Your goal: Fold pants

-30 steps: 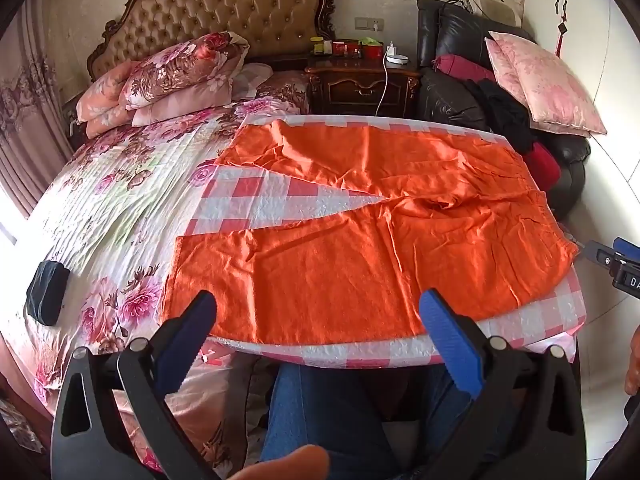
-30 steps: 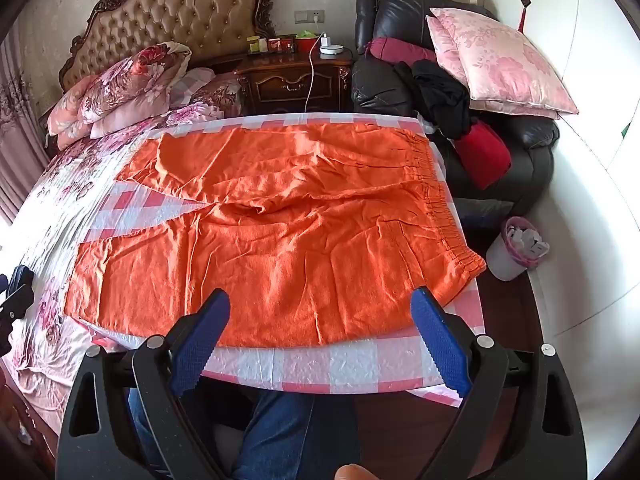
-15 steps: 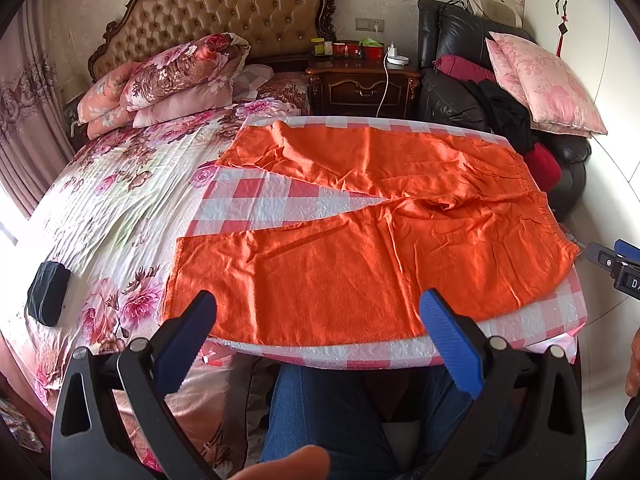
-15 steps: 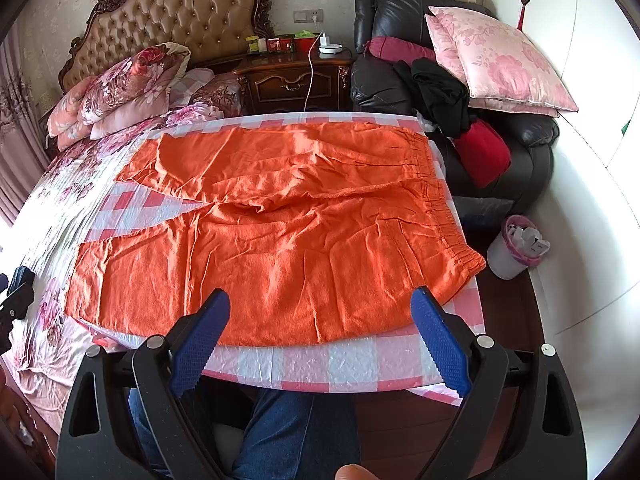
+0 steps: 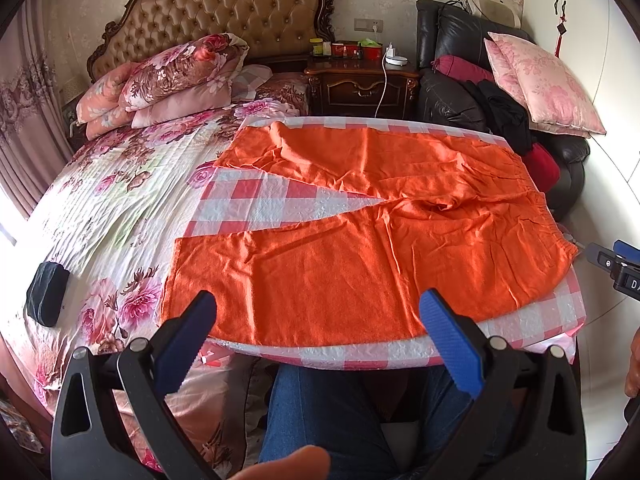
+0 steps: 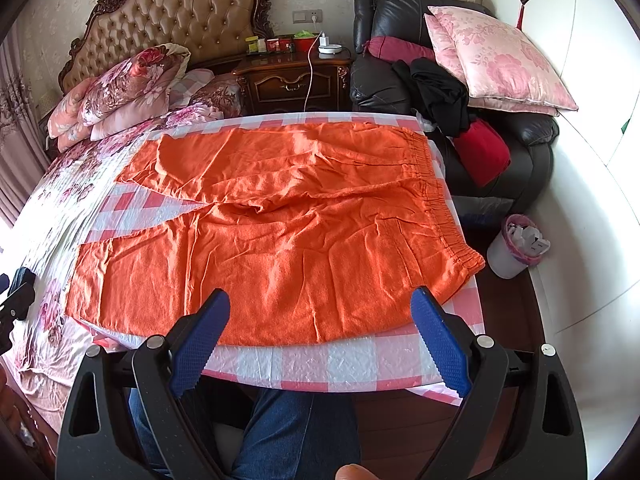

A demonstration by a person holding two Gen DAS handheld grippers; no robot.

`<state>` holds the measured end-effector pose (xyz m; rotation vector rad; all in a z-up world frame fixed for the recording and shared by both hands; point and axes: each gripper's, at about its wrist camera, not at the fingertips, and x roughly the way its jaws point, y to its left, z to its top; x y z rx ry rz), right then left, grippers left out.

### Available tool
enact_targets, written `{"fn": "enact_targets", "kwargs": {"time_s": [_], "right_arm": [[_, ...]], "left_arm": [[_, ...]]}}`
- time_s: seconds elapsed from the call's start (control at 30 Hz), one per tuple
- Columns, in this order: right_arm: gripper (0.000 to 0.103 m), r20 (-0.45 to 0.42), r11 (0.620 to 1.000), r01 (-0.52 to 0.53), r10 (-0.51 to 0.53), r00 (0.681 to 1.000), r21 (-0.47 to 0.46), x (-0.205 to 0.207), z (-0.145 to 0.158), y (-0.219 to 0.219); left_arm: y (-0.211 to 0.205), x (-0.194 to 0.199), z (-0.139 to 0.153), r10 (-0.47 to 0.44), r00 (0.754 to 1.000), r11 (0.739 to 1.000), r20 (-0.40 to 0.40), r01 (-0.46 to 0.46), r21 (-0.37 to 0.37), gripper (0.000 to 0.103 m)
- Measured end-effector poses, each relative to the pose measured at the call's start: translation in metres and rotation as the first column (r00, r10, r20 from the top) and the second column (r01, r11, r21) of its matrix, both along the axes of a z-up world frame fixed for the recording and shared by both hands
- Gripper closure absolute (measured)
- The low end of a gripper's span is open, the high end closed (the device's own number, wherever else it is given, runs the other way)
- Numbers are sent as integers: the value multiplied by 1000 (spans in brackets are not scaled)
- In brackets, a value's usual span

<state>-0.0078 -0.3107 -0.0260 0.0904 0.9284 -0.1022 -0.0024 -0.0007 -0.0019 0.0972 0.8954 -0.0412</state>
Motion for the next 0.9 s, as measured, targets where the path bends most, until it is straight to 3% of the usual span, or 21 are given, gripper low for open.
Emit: {"fn": "enact_targets", "kwargs": {"time_s": [0.9], "right_arm": [[14, 0, 1000, 0, 0, 1000, 2, -2, 1, -2]], "left_arm": [[-6, 2, 5, 0, 1000, 1000, 4, 0, -1, 2]]}}
